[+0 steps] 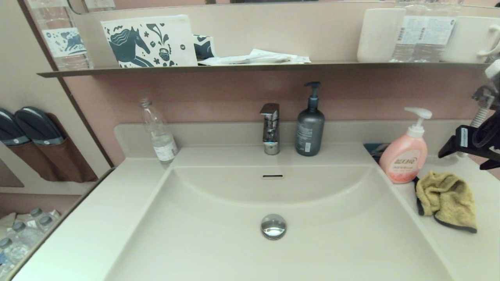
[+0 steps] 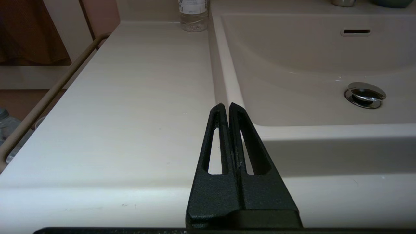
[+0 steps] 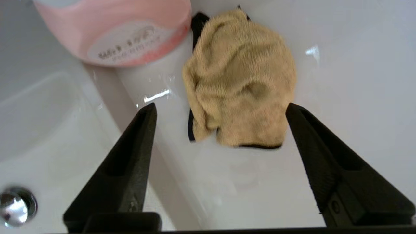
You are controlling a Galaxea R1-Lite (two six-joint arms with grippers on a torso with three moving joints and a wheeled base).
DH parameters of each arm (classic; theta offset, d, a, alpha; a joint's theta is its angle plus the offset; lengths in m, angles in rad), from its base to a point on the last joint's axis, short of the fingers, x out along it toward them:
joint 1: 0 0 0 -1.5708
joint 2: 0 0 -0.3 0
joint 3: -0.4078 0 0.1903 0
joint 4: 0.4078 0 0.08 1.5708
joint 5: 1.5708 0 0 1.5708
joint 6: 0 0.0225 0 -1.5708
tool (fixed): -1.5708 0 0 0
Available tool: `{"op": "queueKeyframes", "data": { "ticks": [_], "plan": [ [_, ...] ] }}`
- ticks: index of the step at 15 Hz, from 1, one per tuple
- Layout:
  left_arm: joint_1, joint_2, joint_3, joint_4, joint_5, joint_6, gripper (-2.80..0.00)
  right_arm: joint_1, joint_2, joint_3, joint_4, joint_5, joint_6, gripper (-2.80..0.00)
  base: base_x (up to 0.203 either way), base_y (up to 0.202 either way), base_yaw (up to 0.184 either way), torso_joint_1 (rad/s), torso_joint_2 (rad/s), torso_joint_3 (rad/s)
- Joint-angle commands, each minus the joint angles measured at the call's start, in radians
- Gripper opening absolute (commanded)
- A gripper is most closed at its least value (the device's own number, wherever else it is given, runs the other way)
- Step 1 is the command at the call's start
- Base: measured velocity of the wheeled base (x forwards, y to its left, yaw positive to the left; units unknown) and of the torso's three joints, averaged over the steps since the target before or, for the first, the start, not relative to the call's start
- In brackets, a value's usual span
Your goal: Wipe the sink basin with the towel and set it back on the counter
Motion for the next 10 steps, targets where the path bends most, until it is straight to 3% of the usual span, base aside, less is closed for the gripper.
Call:
{"op": "queueKeyframes", "data": {
  "ticks": [1,2,6,10],
  "plan": [
    [0.0,0.0,0.0,0.0,-0.001,0.0,-2.8,0.007,-0.026,-0.014,0.047,0.001,0.0,0.0,0.0,0.0,0.0,0.0,0.0,0.0],
    [0.0,0.0,0.0,0.0,-0.001,0.0,-2.8,0.009,-0.046,-0.009,0.073,0.006,-0.001,-2.8,0.0,0.0,0.0,0.0,0.0,0.0],
    [0.0,0.0,0.0,0.0,-0.001,0.0,-2.8,0.015,-0.173,0.039,0.09,0.011,0.005,-2.8,0.0,0.0,0.0,0.0,0.0,0.0],
    [0.0,0.0,0.0,0.0,-0.001,0.0,-2.8,0.034,-0.418,0.176,0.09,0.064,0.024,-2.8,0.0,0.0,0.0,0.0,0.0,0.0]
  ]
}}
